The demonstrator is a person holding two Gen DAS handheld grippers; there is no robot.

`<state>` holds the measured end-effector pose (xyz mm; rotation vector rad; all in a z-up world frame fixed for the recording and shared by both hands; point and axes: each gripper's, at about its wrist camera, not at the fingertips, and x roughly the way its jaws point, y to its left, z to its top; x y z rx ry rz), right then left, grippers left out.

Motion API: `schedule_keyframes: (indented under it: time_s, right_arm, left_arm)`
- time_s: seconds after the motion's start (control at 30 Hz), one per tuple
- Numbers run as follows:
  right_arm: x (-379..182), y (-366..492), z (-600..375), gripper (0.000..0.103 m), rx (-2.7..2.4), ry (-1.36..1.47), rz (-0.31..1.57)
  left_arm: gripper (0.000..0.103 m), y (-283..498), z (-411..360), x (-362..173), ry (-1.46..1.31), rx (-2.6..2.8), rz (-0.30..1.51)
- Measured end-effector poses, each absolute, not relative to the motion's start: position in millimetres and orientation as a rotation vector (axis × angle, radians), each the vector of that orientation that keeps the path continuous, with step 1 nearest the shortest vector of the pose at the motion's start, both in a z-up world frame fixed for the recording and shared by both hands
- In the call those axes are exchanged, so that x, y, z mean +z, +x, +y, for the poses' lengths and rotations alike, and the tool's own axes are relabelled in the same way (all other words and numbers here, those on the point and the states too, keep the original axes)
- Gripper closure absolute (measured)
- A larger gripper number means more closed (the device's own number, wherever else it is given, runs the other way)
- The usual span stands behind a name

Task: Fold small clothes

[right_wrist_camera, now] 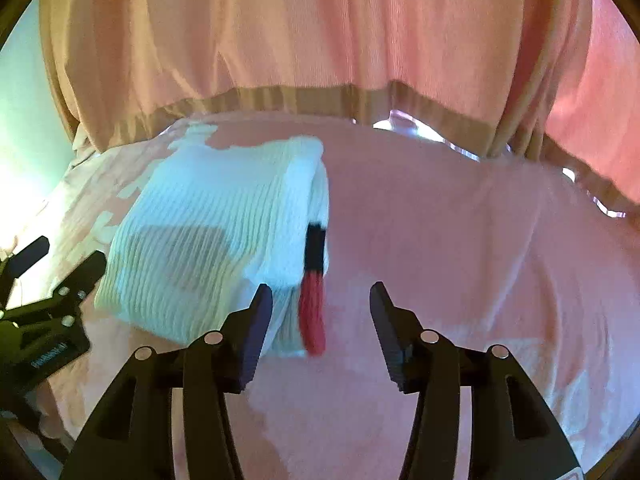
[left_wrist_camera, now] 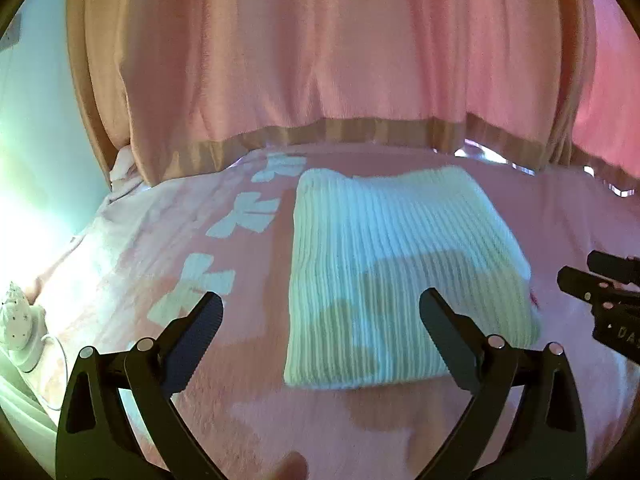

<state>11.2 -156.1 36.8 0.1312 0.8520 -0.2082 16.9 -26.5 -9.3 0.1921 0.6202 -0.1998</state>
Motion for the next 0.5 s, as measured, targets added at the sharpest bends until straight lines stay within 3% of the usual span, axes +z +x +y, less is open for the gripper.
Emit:
schedule_keyframes:
  time_s: [0.23, 0.5]
  right_arm:
    - [27.2, -0.5, -147.3, 0.046, -0.221, 0.124, 0.846]
    - [19.1, -0.3, -144.7, 0.046, -0.231, 0.128, 0.854]
  left_arm:
    - [0.007, 2.3, -23.2, -26.3, 0.148, -0.181, 0.657]
    - [0.006, 2.2, -21.2, -33.4, 0.136, -0.161, 0.667]
